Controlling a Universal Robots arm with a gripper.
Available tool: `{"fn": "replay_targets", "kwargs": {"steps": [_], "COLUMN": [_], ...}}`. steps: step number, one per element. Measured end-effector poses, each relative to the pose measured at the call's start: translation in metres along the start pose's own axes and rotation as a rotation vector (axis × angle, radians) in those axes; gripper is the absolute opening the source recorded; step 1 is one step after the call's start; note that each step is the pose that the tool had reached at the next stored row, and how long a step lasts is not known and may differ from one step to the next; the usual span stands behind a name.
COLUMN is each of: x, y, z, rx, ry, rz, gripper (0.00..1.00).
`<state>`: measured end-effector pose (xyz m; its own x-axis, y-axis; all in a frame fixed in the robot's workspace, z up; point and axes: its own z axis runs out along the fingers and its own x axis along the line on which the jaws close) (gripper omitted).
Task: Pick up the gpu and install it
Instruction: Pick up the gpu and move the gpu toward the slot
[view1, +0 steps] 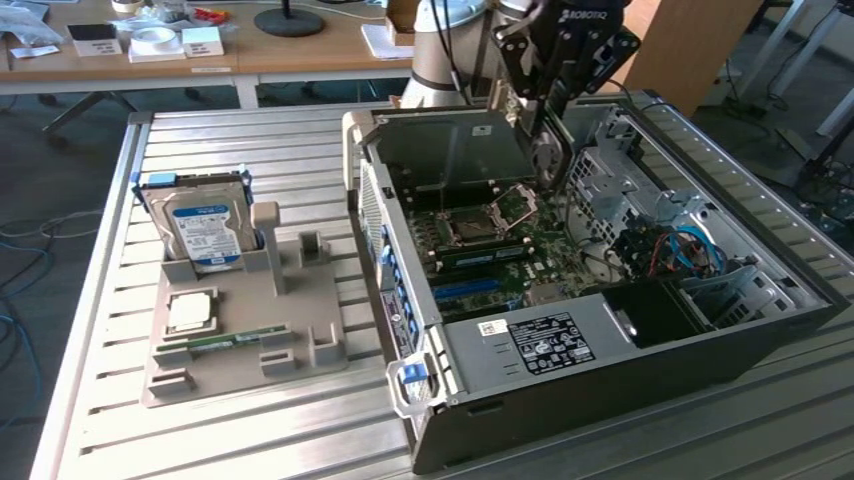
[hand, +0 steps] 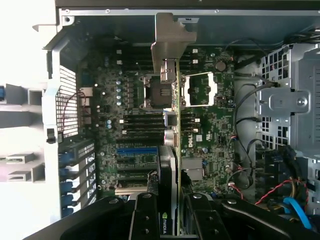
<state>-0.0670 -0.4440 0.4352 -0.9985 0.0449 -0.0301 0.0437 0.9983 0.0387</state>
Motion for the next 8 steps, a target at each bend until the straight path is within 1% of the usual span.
{"fn": "replay_targets", "kwargs": {"steps": [6, 8], "x": [-0.0102, -0.011], "y": [0.0004, 0.0004], "z": [0.0003, 0.0003], "rx": [0.0, 0.0001], "ry": [0.0, 0.0], "rz": [0.0, 0.0], "gripper": [0.27, 0.27]}}
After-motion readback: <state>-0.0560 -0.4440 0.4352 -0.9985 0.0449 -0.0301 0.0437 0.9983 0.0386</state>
